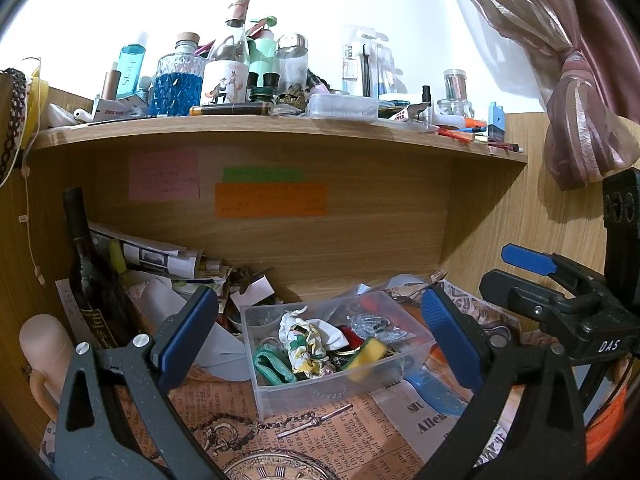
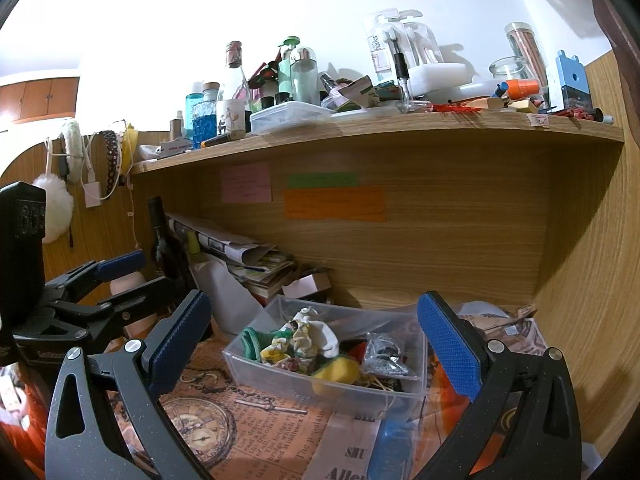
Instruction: Organize soft objects
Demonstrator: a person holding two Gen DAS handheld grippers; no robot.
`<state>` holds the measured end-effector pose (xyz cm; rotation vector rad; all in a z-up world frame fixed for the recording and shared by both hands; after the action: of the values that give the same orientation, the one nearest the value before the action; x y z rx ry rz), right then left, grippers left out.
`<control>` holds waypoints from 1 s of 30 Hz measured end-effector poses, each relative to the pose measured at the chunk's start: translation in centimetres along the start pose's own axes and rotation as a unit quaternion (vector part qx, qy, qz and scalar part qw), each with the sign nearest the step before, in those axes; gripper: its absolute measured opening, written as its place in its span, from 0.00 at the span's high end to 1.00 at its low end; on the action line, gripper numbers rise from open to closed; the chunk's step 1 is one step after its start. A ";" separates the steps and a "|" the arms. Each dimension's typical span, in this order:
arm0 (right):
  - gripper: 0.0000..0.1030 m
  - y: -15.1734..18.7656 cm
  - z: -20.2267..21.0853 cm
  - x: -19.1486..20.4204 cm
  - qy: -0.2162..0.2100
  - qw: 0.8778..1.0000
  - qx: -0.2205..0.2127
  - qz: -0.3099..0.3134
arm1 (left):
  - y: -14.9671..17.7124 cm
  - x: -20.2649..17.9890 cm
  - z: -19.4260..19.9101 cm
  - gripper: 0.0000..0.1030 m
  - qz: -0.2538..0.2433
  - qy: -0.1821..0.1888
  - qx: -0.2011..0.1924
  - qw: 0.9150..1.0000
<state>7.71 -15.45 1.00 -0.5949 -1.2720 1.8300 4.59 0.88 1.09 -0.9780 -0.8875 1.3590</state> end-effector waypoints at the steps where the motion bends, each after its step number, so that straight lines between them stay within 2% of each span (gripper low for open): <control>1: 0.00 0.0 0.0 0.0 0.000 1.000 0.000 0.000 | 0.0 0.0 0.0 0.00 0.000 0.000 0.000 1.000; 30: 0.00 0.0 0.0 -0.1 -0.004 1.000 0.000 -0.001 | 0.3 0.1 -0.3 0.00 0.000 0.003 0.001 1.000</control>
<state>7.81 -15.53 0.98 -0.5875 -1.2765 1.8326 4.82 0.97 0.71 -0.9809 -0.8809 1.3562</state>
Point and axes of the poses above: each gripper's, at about its wrist camera, not at the fingertips, and z roughly against the way its jaws point, x to its left, y to its underside, the point moved 1 cm from there along -z, roughly the way its jaws point, and after that the axes turned 9 degrees about x, right-handed, at the moved point
